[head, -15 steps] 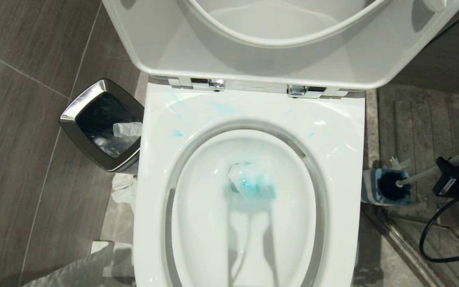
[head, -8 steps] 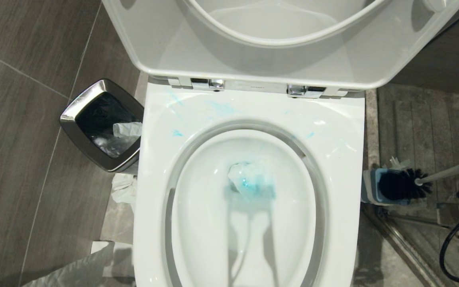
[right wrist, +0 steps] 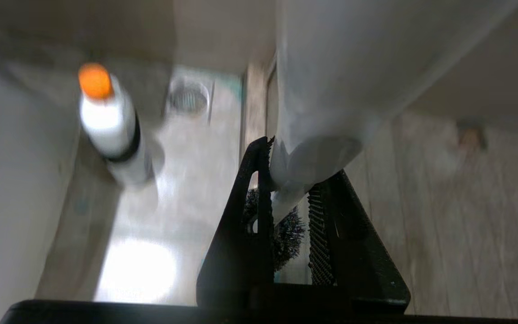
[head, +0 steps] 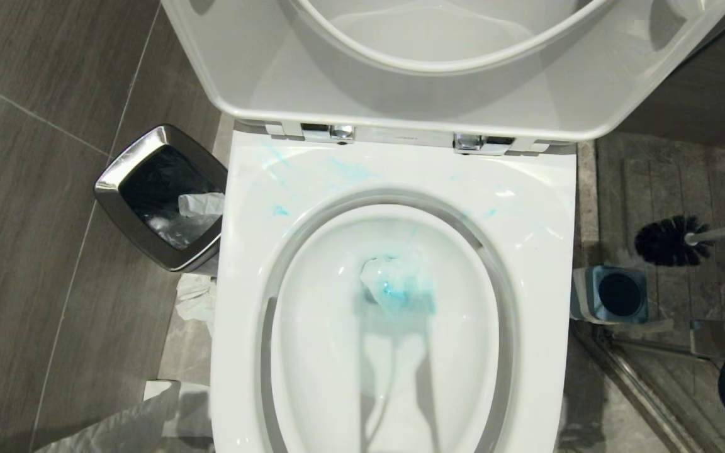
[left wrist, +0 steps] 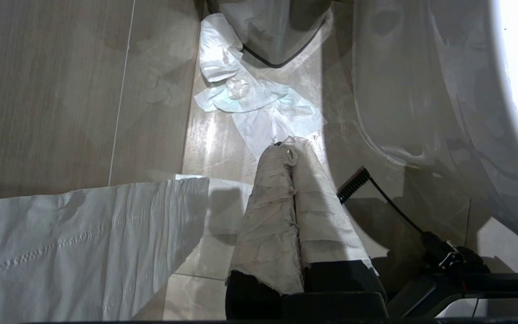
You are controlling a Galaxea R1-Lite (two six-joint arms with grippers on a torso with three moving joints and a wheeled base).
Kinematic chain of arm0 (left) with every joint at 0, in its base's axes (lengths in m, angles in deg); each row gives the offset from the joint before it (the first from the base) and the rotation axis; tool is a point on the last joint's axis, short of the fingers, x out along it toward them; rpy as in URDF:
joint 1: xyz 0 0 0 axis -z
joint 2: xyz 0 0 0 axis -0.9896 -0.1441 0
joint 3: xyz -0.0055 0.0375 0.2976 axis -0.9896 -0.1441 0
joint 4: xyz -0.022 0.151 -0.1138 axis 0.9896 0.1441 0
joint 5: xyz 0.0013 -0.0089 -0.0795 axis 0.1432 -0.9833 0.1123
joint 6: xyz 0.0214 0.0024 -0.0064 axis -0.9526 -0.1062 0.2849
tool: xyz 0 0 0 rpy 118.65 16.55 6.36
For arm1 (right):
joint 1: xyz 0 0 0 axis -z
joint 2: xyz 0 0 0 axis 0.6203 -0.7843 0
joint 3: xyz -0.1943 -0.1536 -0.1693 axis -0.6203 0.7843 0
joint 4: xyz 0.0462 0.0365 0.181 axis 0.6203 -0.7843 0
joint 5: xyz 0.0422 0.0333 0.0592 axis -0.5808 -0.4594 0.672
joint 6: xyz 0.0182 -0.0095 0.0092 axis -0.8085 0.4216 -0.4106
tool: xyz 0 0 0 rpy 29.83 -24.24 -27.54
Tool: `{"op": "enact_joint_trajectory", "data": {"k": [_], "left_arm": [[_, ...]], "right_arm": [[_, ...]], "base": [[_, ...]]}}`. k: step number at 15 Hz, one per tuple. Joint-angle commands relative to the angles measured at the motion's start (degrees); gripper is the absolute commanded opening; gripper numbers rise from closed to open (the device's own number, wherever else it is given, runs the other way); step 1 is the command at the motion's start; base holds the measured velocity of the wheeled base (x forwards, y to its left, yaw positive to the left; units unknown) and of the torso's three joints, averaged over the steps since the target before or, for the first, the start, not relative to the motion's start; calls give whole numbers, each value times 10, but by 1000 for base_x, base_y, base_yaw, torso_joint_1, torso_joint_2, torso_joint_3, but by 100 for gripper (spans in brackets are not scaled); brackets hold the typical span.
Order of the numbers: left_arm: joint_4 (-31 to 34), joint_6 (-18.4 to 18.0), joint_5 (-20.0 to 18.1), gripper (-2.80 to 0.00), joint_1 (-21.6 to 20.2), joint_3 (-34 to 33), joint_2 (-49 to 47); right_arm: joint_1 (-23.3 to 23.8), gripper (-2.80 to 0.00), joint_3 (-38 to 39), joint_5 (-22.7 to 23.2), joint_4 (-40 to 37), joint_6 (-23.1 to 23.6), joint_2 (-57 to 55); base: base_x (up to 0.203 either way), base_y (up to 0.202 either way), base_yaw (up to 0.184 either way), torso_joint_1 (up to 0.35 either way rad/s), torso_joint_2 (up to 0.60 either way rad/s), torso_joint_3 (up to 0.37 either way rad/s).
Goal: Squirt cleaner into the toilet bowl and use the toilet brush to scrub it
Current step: Scrub the toilet bowl
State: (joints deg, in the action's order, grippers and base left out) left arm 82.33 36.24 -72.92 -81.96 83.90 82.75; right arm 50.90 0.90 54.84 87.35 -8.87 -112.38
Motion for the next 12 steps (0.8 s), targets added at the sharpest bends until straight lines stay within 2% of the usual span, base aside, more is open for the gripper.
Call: {"op": "enact_joint_trajectory", "data": {"k": [1,6,10,12], "left_arm": [[1,0,0,-280,0,-4,0],[0,0,0,-280,0,-4,0],[0,0,0,-280,0,-4,0],[0,0,0,-280,0,-4,0]], "right_arm": [[0,-280,-33,0,-21,0,28],[-1,-280,-173,1,-327,-4,133],[-1,-280,-291,1,-552,-47,196],[-1,-280,-327,4,-631,-60,224]], "base": [[0,0,0,0,0,0],[0,0,0,0,0,0],[0,0,0,0,0,0],[0,0,0,0,0,0]]}}
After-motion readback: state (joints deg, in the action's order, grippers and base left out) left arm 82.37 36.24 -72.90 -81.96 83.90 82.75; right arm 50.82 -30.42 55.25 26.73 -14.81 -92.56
